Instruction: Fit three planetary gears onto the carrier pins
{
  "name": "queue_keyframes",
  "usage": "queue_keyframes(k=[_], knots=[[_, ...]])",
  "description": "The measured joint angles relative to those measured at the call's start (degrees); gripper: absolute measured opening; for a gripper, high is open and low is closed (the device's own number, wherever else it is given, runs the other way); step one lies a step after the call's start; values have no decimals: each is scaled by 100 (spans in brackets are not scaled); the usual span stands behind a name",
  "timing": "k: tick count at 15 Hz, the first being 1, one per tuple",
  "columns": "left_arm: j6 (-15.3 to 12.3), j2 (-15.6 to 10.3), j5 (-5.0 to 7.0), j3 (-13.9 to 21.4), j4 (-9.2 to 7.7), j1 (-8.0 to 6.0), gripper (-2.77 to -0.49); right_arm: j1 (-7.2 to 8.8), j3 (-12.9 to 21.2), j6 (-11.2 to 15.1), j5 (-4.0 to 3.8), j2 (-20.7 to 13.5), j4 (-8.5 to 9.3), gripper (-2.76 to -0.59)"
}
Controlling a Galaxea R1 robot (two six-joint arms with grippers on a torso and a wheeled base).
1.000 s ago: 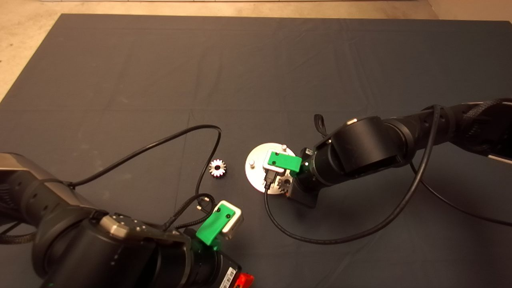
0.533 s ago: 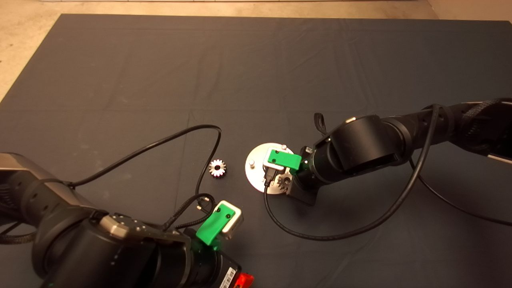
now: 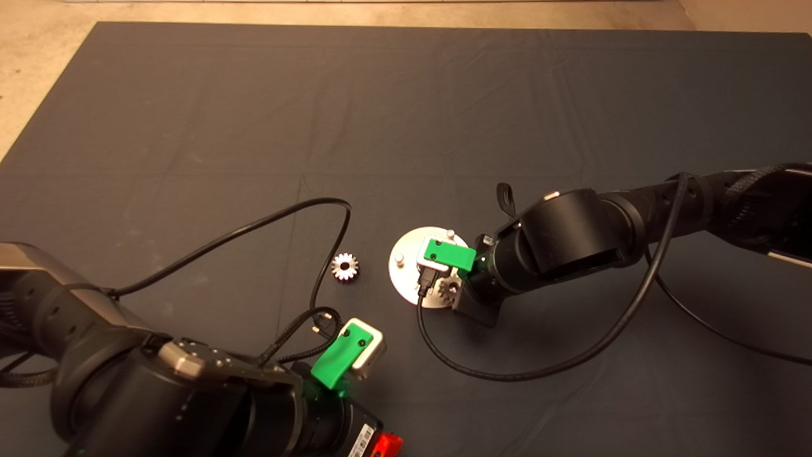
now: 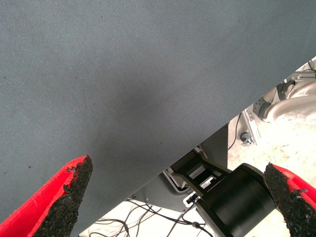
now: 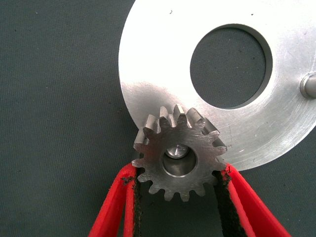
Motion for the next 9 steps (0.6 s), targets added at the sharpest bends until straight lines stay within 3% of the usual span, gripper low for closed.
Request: queue_keyframes(k=[9], knots=[[0, 0, 0, 0, 1, 0, -76, -16, -53, 0, 5, 16, 0, -252]])
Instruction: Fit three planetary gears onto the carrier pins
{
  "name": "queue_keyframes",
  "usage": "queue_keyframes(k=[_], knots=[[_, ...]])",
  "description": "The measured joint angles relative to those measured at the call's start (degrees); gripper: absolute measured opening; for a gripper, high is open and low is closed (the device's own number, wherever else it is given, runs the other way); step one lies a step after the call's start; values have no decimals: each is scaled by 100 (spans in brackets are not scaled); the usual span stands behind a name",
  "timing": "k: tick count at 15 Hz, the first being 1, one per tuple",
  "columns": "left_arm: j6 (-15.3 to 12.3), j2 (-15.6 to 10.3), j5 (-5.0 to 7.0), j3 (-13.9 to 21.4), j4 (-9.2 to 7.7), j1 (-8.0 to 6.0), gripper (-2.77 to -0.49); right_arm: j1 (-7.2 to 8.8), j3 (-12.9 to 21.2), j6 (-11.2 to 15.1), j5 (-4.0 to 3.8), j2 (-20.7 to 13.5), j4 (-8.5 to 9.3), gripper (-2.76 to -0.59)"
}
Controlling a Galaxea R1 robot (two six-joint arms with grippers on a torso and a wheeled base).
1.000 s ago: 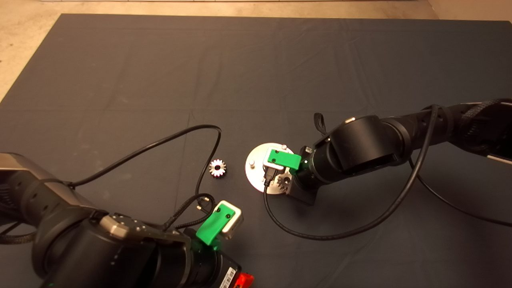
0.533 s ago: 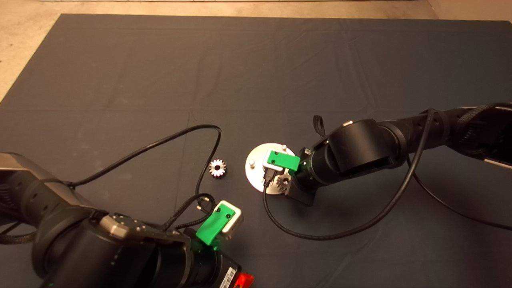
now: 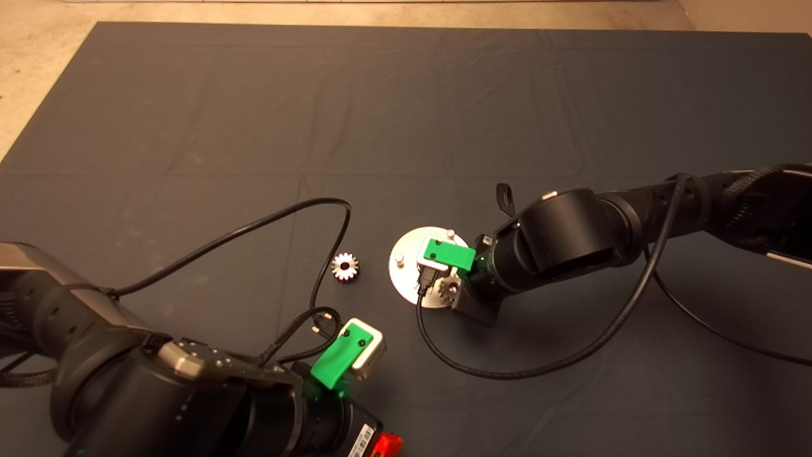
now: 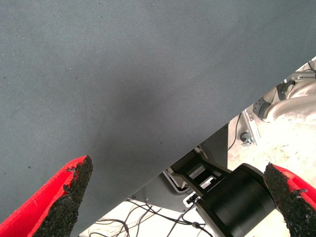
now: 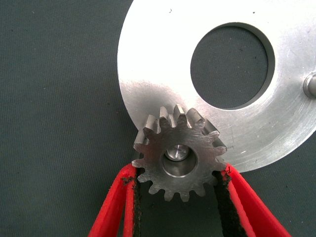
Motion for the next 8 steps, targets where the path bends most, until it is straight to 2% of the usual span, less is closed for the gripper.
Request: queue_keyframes(k=[5, 8], knots=[[0, 0, 0, 0, -1, 0, -76, -1, -25, 0, -11, 17, 1, -251], [0, -2, 0, 0, -1, 0, -76, -1, -30, 0, -13, 18, 1, -241]])
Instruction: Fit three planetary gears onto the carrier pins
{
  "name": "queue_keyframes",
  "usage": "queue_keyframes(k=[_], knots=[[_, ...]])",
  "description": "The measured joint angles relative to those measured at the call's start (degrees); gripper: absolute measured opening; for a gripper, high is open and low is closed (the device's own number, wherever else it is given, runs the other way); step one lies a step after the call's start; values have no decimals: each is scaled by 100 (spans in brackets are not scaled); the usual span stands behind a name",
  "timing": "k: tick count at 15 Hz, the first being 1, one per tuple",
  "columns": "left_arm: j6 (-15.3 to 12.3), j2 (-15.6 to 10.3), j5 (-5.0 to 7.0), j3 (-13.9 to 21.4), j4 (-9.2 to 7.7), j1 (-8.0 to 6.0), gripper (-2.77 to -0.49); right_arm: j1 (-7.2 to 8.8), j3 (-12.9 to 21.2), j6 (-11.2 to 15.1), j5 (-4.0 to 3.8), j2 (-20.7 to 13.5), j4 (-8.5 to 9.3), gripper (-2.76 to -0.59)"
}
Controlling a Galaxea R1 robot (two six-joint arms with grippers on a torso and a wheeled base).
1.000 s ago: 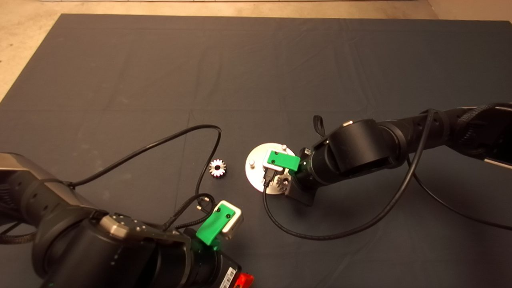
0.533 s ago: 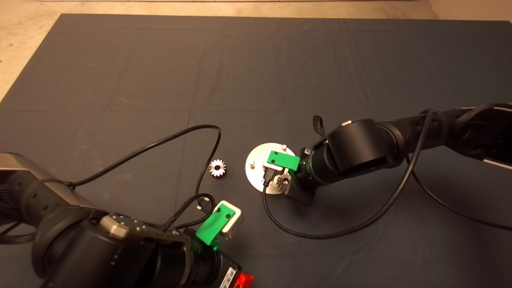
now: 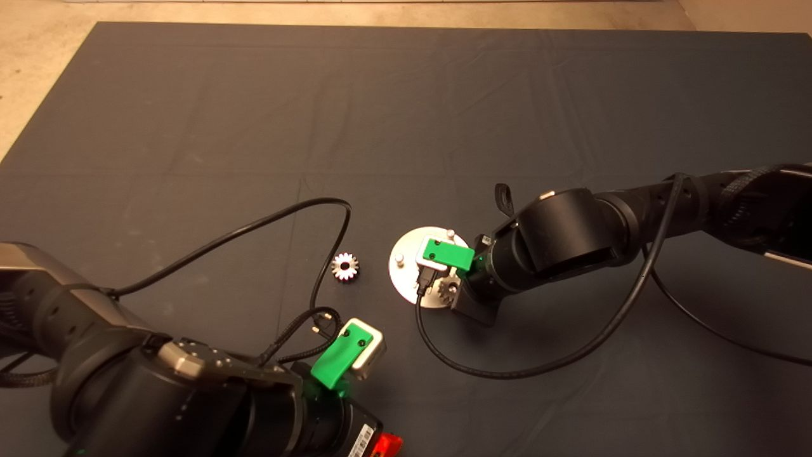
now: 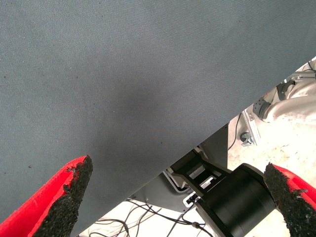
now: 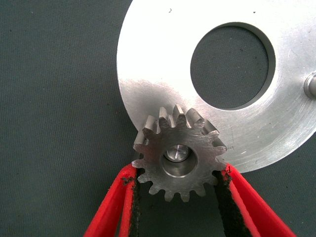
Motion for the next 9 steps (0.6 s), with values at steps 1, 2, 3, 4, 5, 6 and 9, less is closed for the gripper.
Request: queue_keyframes(k=[1, 2, 3, 4, 5, 6, 9], knots=[[0, 1, 0, 0, 0, 0, -76, 0, 0, 0, 4, -1, 0, -238], [0, 2, 0, 0, 0, 0, -76, 1, 0, 1, 14, -1, -1, -232], [0, 0, 0, 0, 0, 0, -76, 1, 0, 0, 17, -1, -1, -232], [0, 0, 0, 0, 0, 0, -76, 1, 0, -2, 22, 1, -1, -225], [0, 0, 0, 0, 0, 0, -76, 1, 0, 0, 22, 1, -1, -219], [0, 0, 0, 0, 0, 0, -76, 1, 0, 0, 22, 1, -1, -218], [0, 0, 0, 0, 0, 0, -76, 1, 0, 0, 22, 1, -1, -205]])
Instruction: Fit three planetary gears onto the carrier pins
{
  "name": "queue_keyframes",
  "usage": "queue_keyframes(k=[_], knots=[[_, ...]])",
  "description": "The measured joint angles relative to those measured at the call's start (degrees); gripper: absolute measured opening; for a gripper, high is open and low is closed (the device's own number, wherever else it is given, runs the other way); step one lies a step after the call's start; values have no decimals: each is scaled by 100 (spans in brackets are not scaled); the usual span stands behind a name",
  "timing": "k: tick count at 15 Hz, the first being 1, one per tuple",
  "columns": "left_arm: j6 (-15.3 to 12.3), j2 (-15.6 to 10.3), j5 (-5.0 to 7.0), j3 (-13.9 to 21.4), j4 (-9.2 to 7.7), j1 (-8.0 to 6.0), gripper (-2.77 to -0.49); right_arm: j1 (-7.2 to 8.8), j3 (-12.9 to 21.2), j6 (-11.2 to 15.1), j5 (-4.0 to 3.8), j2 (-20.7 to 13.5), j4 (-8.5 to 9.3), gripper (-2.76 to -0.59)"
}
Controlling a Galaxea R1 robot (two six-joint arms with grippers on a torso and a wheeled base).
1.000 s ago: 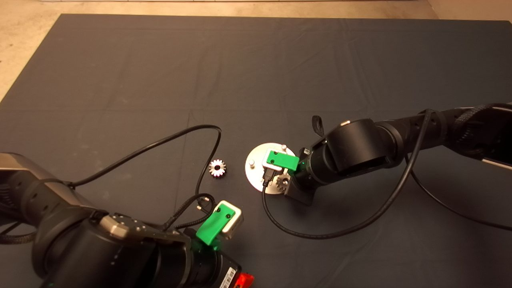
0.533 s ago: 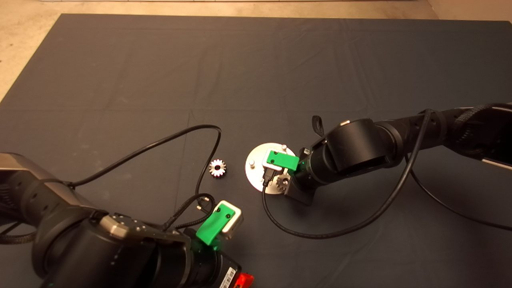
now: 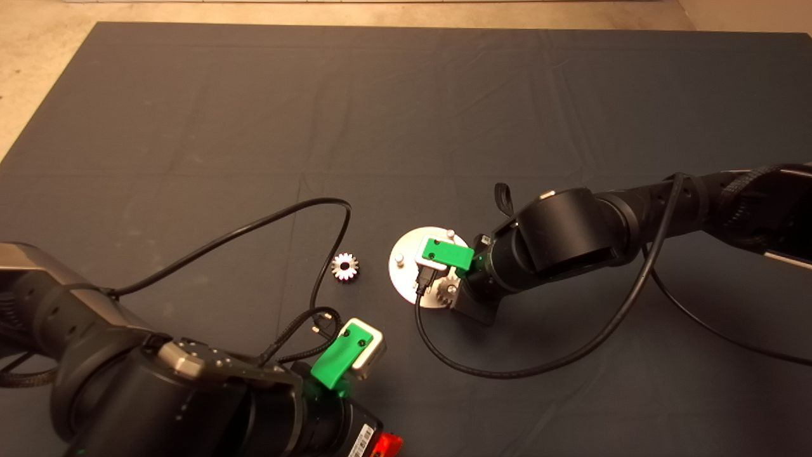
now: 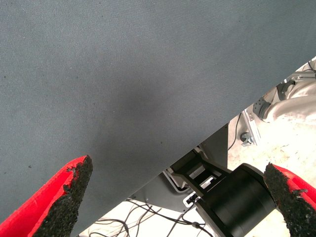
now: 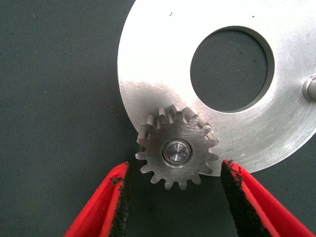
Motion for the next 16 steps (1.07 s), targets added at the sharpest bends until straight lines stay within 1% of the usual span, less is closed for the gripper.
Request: queue_keyframes(k=[1, 3, 4, 5, 6, 7, 9, 10, 11, 12, 13, 14, 15, 16], knots=[[0, 0, 0, 0, 0, 0, -76, 0, 0, 0, 2, 0, 1, -205], [0, 0, 0, 0, 0, 0, -76, 0, 2, 0, 2, 0, 1, -188], [0, 0, 0, 0, -1, 0, -76, 0, 2, 0, 2, 0, 0, -176], [0, 0, 0, 0, 0, 0, -76, -1, 5, 2, 2, 0, 1, -175], [0, 0, 0, 0, 0, 0, -76, -1, 28, 2, 0, -2, 0, -170], [0, 2, 0, 0, 0, 0, -76, 0, 68, 2, 2, -2, 1, -159], [0, 0, 0, 0, 0, 0, -76, 0, 151, 2, 2, -4, 1, -155], [0, 0, 0, 0, 0, 0, -76, 0, 196, 2, 9, -4, 1, -148], [0, 0, 0, 0, 0, 0, -76, 1, 251, 6, 33, -6, 1, -146], [0, 0, 0, 0, 0, 0, -76, 5, 337, 62, 90, -7, 0, -143], [0, 0, 0, 0, 0, 0, -76, 38, 482, 140, 157, -6, 1, -132], [0, 2, 0, 0, 0, 0, -76, 150, 580, 230, 218, -6, 4, -131], [0, 2, 0, 0, 0, 0, -76, 410, 623, 368, 261, -40, 4, -131], [0, 2, 0, 0, 0, 0, -76, 702, 625, 416, 288, -136, 0, -131]])
